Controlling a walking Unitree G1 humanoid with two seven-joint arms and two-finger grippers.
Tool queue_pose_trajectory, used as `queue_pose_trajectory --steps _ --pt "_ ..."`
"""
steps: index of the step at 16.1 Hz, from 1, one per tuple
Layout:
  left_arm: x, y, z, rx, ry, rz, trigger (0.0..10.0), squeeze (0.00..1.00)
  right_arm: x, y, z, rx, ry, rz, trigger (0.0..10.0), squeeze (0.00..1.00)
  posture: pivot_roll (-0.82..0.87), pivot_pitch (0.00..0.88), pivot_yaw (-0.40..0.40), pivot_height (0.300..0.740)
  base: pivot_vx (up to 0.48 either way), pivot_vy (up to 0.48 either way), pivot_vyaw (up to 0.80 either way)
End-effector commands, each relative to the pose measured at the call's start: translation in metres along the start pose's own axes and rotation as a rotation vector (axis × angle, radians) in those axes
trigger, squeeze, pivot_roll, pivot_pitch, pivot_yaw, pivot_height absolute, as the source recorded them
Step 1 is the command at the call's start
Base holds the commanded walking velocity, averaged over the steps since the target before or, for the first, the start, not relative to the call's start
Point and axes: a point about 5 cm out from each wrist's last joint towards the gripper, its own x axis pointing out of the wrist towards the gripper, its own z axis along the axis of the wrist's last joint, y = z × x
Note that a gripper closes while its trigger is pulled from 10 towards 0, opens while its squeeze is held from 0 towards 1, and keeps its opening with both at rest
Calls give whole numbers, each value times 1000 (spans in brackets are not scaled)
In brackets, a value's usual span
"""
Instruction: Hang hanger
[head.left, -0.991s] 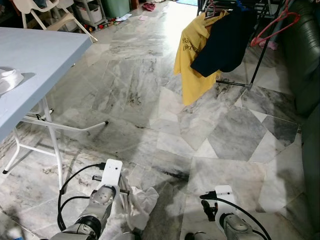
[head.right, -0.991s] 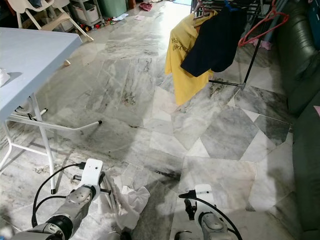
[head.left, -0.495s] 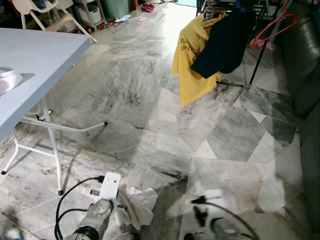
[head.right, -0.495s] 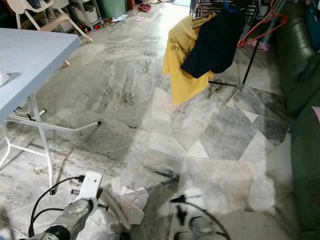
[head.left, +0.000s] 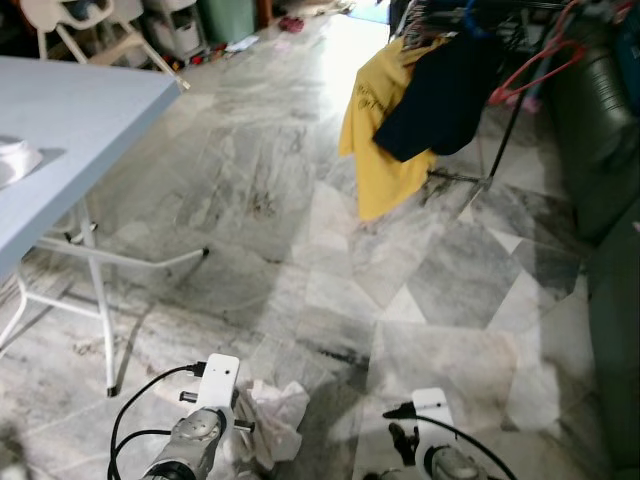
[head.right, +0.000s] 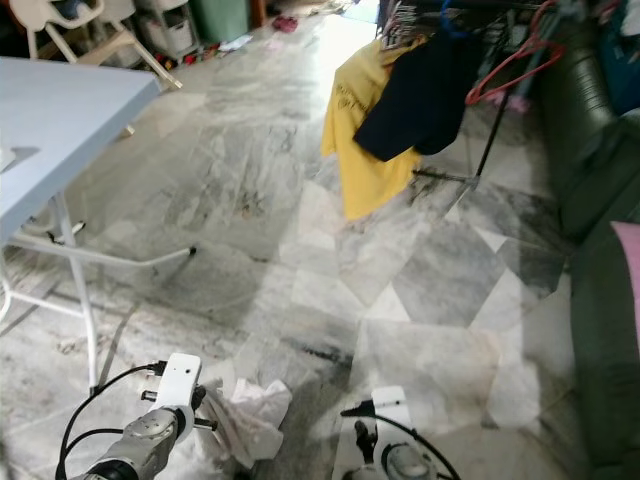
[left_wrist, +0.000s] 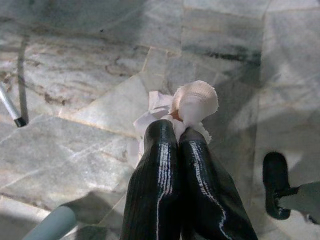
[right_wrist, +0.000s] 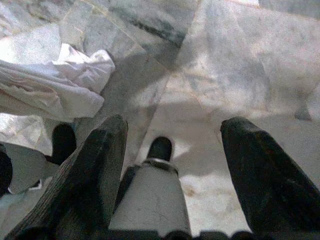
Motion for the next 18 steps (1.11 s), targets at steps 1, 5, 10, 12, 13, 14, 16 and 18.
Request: queue_pose_trajectory --steps 1,5,10,12,13,14,16,18 --pt "-1 3 -4 -3 14 -1 10000 0 0 6 -2 2 -2 18 10000 0 -90 85 18 740 409 0 0" --pt "0 0 -2 12 9 -11 10000 0 -2 6 -8 13 9 15 10000 0 -101 90 26 740 414 0 0" --pt "0 1 0 24 9 -18 10000 0 -3 5 -12 25 14 4 10000 0 -108 92 34 740 416 0 0" --pt "0 1 -1 28 10 -20 10000 0 -3 4 -13 28 15 3 10000 0 -110 90 36 740 412 0 0" --pt "0 1 0 28 9 -21 10000 0 -4 4 -13 32 16 2 10000 0 -111 88 35 740 412 0 0" --pt "0 1 0 31 9 -21 10000 0 -4 4 -13 33 16 2 10000 0 -112 88 34 740 412 0 0" --pt "0 0 0 29 10 -26 10000 0 -4 3 -14 34 15 2 10000 0 -114 88 36 740 409 0 -475" --pt "0 1 2 48 1 -12 10000 0 -4 2 -15 30 16 1 10000 0 -114 85 38 740 334 0 0"
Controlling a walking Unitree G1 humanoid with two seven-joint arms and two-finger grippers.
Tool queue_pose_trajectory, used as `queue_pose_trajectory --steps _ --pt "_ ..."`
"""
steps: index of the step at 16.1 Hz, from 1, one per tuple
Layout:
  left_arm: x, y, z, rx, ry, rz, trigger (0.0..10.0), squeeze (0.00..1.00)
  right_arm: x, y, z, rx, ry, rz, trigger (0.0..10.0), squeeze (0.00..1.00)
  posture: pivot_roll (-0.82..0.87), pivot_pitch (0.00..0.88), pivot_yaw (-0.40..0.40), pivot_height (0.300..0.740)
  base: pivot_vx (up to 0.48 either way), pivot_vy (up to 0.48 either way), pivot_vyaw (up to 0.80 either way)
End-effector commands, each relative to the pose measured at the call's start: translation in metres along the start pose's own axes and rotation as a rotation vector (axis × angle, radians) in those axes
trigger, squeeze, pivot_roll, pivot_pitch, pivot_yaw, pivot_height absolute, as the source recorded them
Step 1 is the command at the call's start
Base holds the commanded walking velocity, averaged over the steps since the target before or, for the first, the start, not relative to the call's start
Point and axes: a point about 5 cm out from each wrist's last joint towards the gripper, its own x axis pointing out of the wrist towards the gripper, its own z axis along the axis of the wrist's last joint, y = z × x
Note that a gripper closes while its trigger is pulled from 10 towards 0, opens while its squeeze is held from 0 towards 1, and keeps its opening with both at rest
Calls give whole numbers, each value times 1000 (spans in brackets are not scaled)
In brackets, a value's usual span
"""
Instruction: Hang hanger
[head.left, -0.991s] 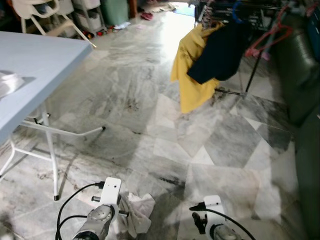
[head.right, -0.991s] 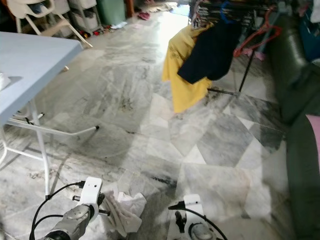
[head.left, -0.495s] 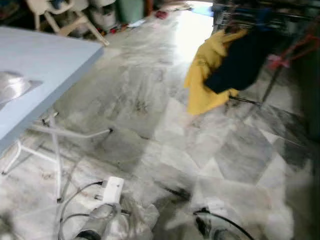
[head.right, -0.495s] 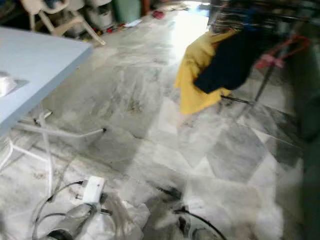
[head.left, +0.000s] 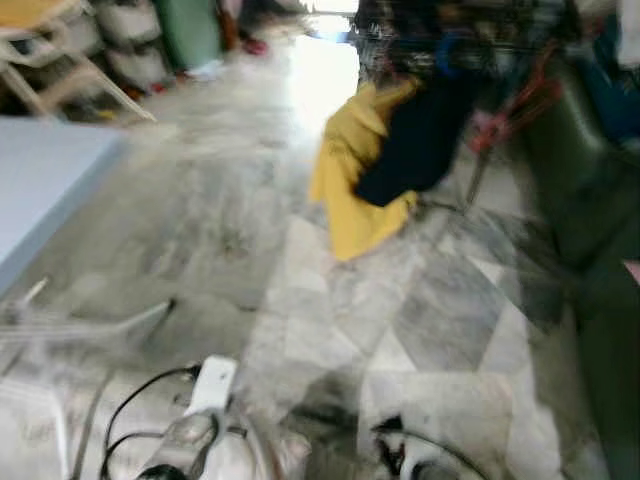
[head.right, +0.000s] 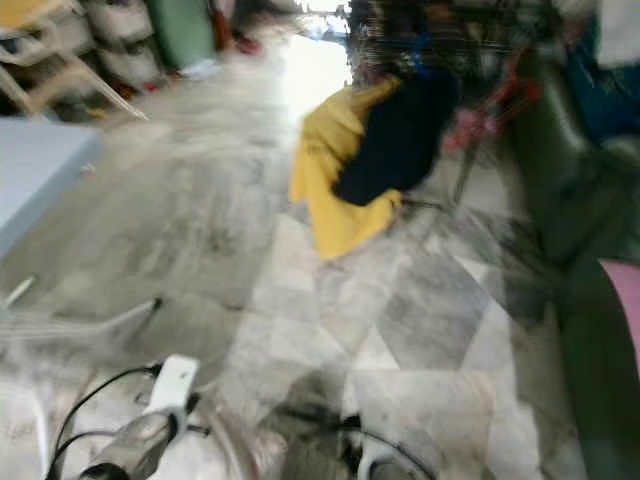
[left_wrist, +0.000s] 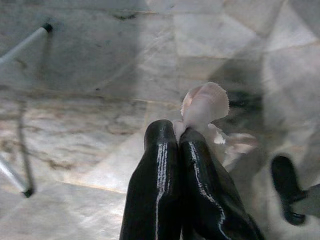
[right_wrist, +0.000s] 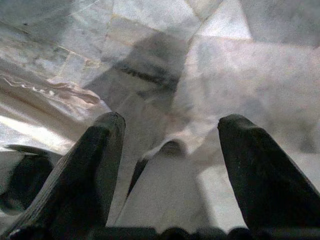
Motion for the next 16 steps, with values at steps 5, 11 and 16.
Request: queue_pose_trajectory --steps 5,11,16 --pt "2 8 16 47 -69 86 10000 0 -1 -11 1 -14 -4 -24 10000 0 -116 83 41 740 0 0 0" --pt "3 16 98 29 -359 176 10000 0 -1 -11 -1 -18 0 -24 10000 0 -112 88 40 740 0 0 0" --pt "-5 15 154 -20 -550 188 10000 0 -1 -7 1 -13 -5 -18 10000 0 -108 94 49 740 0 0 0"
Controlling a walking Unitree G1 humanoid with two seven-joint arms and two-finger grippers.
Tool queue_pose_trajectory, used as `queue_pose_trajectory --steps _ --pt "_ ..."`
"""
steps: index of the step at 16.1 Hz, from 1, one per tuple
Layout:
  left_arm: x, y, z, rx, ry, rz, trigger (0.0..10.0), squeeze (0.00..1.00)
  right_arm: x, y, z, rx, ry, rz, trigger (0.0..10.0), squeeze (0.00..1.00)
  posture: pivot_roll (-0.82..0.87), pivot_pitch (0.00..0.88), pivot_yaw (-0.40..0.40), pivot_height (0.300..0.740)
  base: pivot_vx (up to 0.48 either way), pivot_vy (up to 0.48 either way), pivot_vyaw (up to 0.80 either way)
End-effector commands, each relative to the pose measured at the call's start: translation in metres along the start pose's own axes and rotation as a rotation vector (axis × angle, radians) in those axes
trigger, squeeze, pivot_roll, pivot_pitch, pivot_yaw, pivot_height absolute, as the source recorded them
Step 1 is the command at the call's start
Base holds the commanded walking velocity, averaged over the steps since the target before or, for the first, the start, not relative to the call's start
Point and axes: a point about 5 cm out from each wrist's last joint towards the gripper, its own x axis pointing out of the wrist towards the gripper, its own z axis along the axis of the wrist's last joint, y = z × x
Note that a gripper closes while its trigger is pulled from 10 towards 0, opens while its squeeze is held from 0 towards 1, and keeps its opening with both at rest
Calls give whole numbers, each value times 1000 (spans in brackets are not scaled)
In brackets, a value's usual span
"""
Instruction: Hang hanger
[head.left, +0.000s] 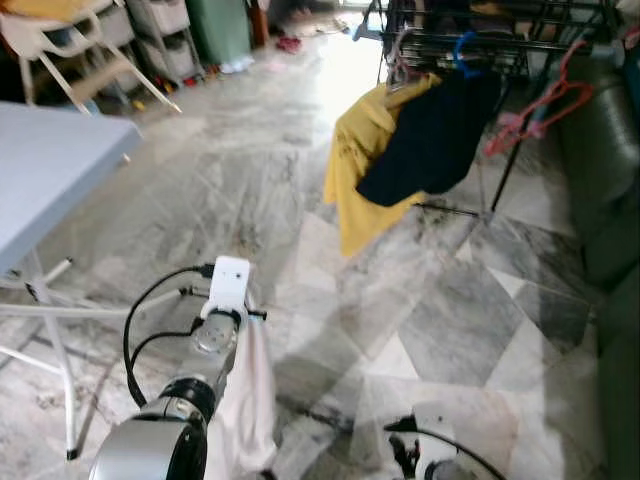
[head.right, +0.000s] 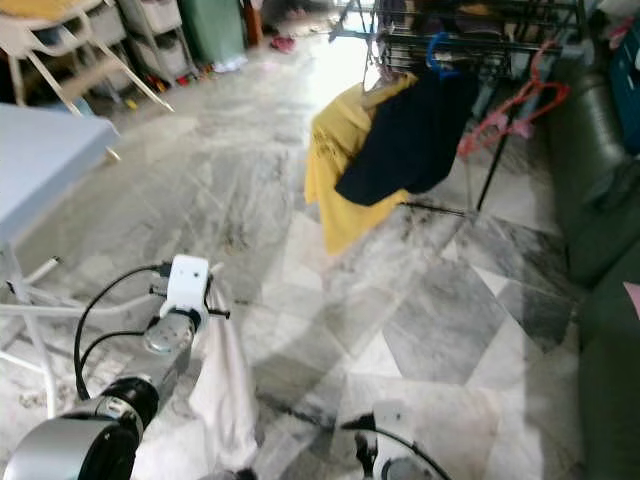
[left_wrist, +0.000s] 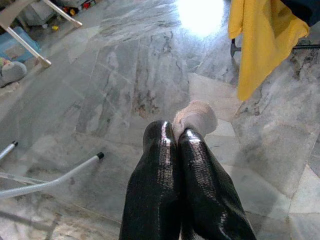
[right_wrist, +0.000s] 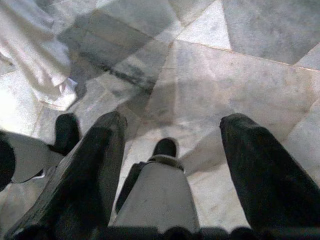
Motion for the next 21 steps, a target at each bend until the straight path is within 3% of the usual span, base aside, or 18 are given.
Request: queue_pose_trajectory --steps 1,6,8,11,16,21 --pt "3 7 9 -14 -34 20 10000 0 -1 7 -5 9 15 18 10000 0 -108 94 50 740 0 0 0" --pt "-11 1 -29 -19 108 -9 10000 0 -1 10 -5 11 17 19 10000 0 -108 96 53 740 0 0 0" --pt "-29 -2 -64 20 237 -36 10000 0 -1 12 -6 21 19 15 10000 0 -108 96 54 740 0 0 0" --pt "-42 0 -88 43 348 -38 10000 0 -1 12 -6 68 17 6 10000 0 -103 92 47 740 0 0 0" --pt "-59 1 -113 62 483 -79 10000 0 -2 9 -10 240 21 -83 10000 0 -102 84 44 740 0 0 0" --pt "-72 -2 -130 32 587 -109 10000 0 -2 1 -10 237 31 -117 10000 0 -93 76 38 740 0 0 0"
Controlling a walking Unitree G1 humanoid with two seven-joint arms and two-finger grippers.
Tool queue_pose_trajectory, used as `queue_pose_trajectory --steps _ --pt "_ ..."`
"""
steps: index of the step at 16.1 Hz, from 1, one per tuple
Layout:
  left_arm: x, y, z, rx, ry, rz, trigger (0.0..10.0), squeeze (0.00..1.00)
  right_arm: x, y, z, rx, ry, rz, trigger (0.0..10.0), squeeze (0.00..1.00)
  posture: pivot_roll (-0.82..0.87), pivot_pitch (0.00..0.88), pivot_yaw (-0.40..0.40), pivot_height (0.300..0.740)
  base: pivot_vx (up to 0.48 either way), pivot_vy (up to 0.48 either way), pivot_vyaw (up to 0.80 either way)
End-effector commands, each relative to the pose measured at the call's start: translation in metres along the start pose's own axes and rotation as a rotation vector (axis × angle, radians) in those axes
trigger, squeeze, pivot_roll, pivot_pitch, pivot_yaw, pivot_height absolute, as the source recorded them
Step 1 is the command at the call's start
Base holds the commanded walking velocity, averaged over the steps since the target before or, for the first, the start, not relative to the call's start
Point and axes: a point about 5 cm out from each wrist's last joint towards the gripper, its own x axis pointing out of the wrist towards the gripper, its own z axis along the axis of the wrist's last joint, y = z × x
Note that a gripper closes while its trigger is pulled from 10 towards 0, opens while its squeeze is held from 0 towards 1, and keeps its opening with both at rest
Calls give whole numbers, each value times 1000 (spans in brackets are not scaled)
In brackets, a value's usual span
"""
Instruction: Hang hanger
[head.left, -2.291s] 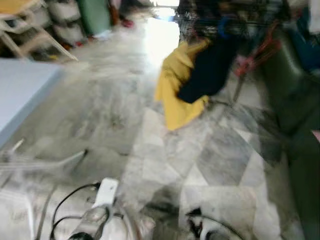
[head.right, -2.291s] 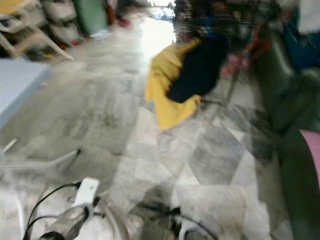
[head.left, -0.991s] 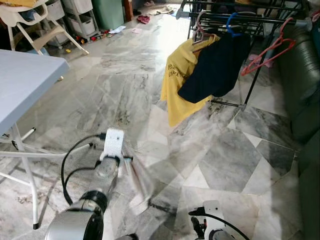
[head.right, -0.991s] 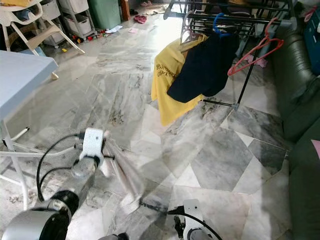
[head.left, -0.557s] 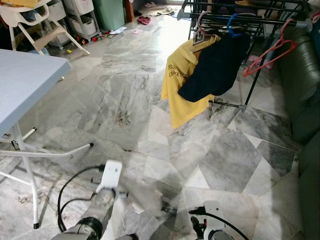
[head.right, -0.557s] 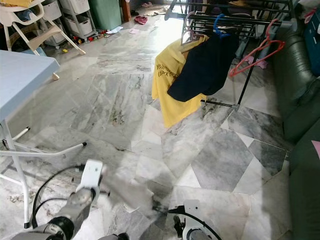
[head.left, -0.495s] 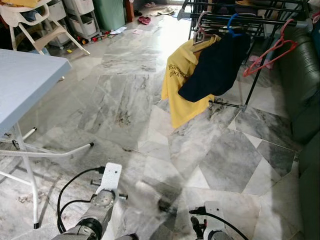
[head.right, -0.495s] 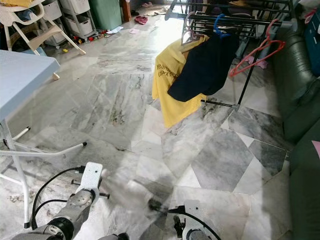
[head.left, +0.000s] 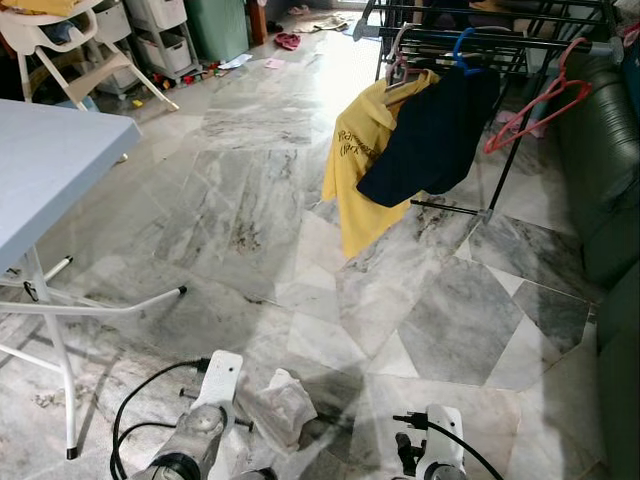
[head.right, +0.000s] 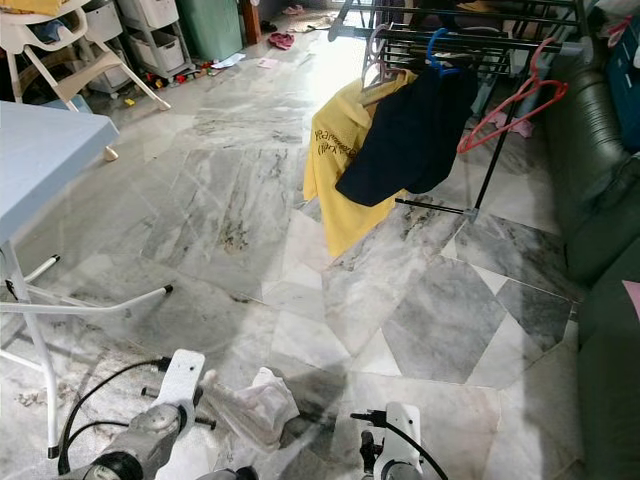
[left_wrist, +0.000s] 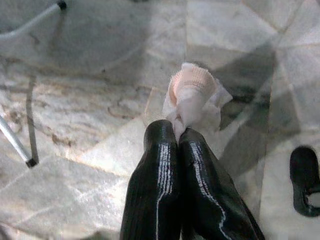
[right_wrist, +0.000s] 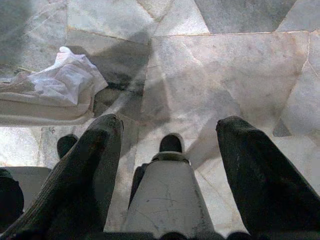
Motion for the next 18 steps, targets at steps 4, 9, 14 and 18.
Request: queue_pose_trajectory --steps 4,9,14,18 --pt "-3 5 -17 2 58 3 10000 0 -1 -5 -4 -1 23 -10 10000 0 -93 71 36 740 0 0 0" --pt "-3 2 -22 12 79 -5 10000 0 -2 -9 -8 -2 28 -17 10000 0 -99 74 37 740 0 0 0" --pt "-5 0 -31 17 117 -20 10000 0 -3 -10 -11 -1 31 -25 10000 0 -99 77 38 740 0 0 0" --pt "-7 6 -37 29 127 -13 10000 0 -4 -10 -14 -1 37 -24 10000 0 -97 80 39 740 0 0 0"
